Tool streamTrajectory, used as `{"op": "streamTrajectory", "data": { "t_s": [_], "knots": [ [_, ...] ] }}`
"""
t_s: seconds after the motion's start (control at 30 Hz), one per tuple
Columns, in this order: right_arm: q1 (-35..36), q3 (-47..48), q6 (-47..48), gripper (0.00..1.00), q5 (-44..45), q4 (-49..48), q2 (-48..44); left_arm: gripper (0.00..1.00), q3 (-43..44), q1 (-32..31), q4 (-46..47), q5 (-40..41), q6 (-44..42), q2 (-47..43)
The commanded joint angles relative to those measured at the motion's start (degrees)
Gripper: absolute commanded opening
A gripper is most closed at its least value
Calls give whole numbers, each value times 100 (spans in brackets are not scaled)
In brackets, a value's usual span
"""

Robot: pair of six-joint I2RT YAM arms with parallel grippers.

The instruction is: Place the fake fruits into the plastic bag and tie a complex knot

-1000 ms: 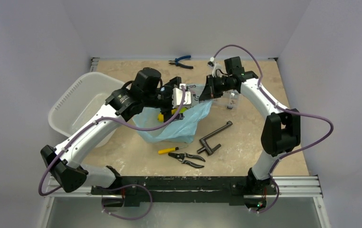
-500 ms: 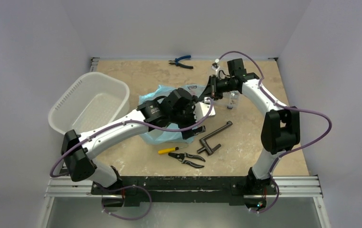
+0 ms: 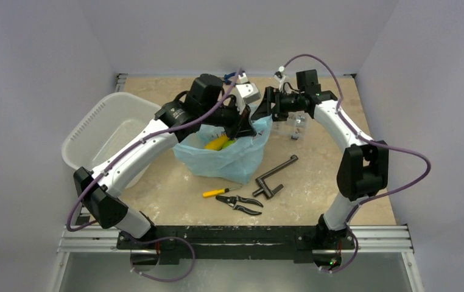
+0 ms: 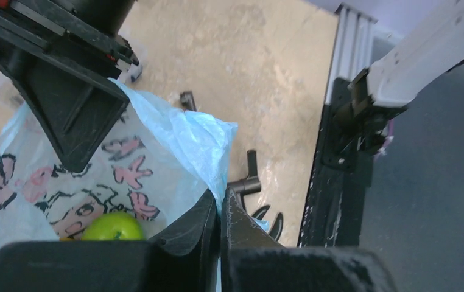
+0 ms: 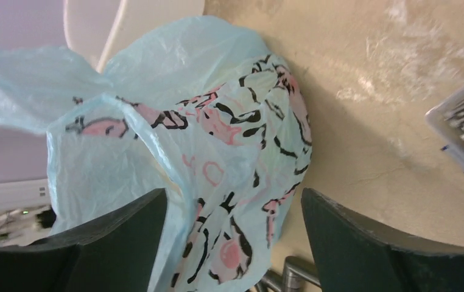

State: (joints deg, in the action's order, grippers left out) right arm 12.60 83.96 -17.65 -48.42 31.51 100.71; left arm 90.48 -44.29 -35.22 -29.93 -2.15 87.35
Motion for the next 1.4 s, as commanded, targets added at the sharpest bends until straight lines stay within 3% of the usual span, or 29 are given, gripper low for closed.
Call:
{"op": "streamTrajectory", "data": {
  "t_s": [0.0, 0.13, 0.4, 0.53, 0.67, 0.93, 1.0, 1.03, 1.13, 1.2, 1.23, 1.3, 1.37],
  "knots": [
    [-336, 272, 490, 87, 239, -917, -969, 0, 428, 339, 461, -1443, 1080, -88],
    [-646, -145, 1016, 95, 315, -1314, -1741, 1, 559, 556, 740, -1681, 1380, 21],
    [-675, -1415, 2156, 99, 18, -2062, -3621, 0, 898, 679, 855, -1649, 1875, 183],
    [-139, -2390, 2172, 99, 5, -3054, -4380, 0, 923, 680, 1065, -1800, 2121, 212],
    [712, -2851, 2375, 99, 534, -3943, -4452, 0, 1005, 686, 1190, -1872, 2131, 260],
    [1470, -3272, 2550, 99, 1058, -5013, -4034, 0, 1067, 691, 1670, -1926, 2414, 326],
    [1534, -3433, 2441, 92, 1259, -5297, -3911, 0, 1073, 689, 1868, -1990, 2512, 285],
    [1534, -3492, 2442, 83, 1347, -5346, -3850, 0, 1078, 688, 1938, -2035, 2524, 266],
    [1533, -3647, 2490, 56, 1597, -5548, -3783, 0, 1072, 690, 1995, -1992, 2498, 132],
    [1529, -3691, 2582, 32, 1606, -5564, -3806, 0, 1109, 691, 1812, -1953, 2267, 17],
    [1526, -3704, 2623, 21, 1580, -5525, -3823, 5, 1132, 699, 1665, -1909, 2023, -64],
    [1534, -3763, 2787, 4, 1556, -5440, -3884, 34, 1192, 770, 1208, -1759, 1554, -272],
    [1531, -3817, 2941, 0, 1526, -5366, -3944, 68, 1357, 991, 587, -1362, 1107, -487]
  ]
}}
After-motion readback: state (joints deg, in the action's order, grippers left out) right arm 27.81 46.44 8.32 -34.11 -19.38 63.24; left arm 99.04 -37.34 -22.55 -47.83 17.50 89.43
